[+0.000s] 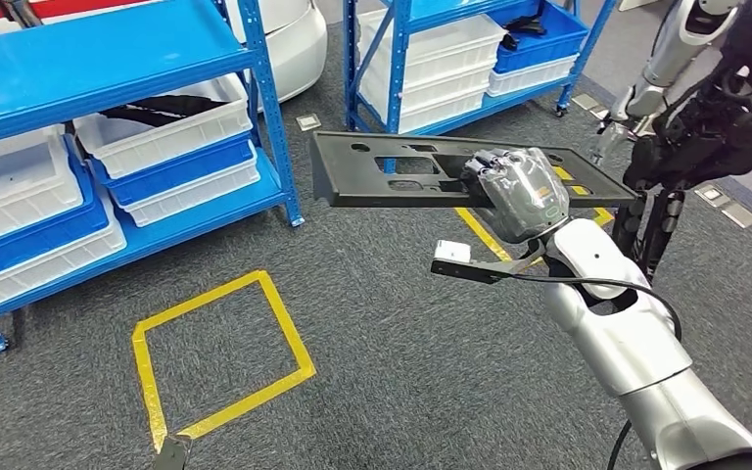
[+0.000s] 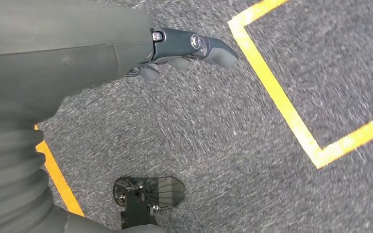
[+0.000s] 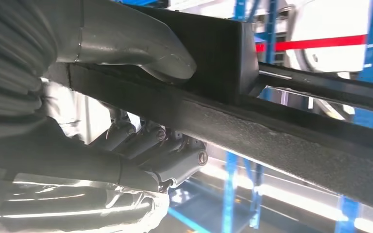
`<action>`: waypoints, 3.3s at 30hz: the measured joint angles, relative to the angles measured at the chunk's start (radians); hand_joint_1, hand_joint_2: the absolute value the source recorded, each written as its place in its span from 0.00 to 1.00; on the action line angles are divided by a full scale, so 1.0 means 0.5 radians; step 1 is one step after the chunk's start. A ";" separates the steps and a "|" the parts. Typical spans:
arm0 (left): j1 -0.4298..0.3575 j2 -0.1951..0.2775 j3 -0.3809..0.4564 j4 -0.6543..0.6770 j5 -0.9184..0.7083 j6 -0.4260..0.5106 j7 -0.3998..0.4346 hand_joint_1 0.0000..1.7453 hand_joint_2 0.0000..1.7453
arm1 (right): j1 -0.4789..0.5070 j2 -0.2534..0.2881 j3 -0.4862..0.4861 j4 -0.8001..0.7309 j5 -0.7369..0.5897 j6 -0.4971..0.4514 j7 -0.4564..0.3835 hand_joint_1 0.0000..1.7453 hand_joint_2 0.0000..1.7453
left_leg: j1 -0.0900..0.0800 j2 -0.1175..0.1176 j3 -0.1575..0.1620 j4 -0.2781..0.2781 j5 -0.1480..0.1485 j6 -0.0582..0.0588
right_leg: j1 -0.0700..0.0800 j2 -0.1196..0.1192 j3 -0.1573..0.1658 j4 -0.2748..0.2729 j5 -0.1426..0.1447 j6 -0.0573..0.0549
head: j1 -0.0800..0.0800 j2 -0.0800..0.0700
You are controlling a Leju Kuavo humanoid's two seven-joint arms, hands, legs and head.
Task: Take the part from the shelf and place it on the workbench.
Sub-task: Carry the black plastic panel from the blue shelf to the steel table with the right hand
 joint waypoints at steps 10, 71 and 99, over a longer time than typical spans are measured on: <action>0.009 0.005 0.005 0.000 0.000 0.001 0.001 0.00 1.00 | -0.036 0.012 -0.007 -0.023 0.002 0.024 0.002 0.87 1.00 | 0.009 -0.121 -0.135 0.350 -0.230 -0.098 | -0.005 0.041 0.171 -0.355 0.139 -0.148 | -0.009 0.000; 0.013 -0.008 0.009 0.003 -0.023 -0.070 0.141 0.00 1.00 | -0.062 0.070 -0.020 -0.036 0.015 0.067 0.025 0.87 1.00 | 0.030 -0.112 -0.085 0.331 -0.260 -0.108 | -0.001 0.048 0.092 -0.306 0.151 -0.127 | -0.007 0.000; 0.048 -0.007 0.013 0.028 -0.136 -0.389 0.827 0.00 1.00 | -0.080 0.061 0.010 0.000 -0.017 0.086 0.077 0.87 1.00 | -0.005 0.081 0.010 0.039 -0.059 -0.090 | 0.007 -0.039 0.124 -0.317 0.118 -0.103 | -0.001 0.000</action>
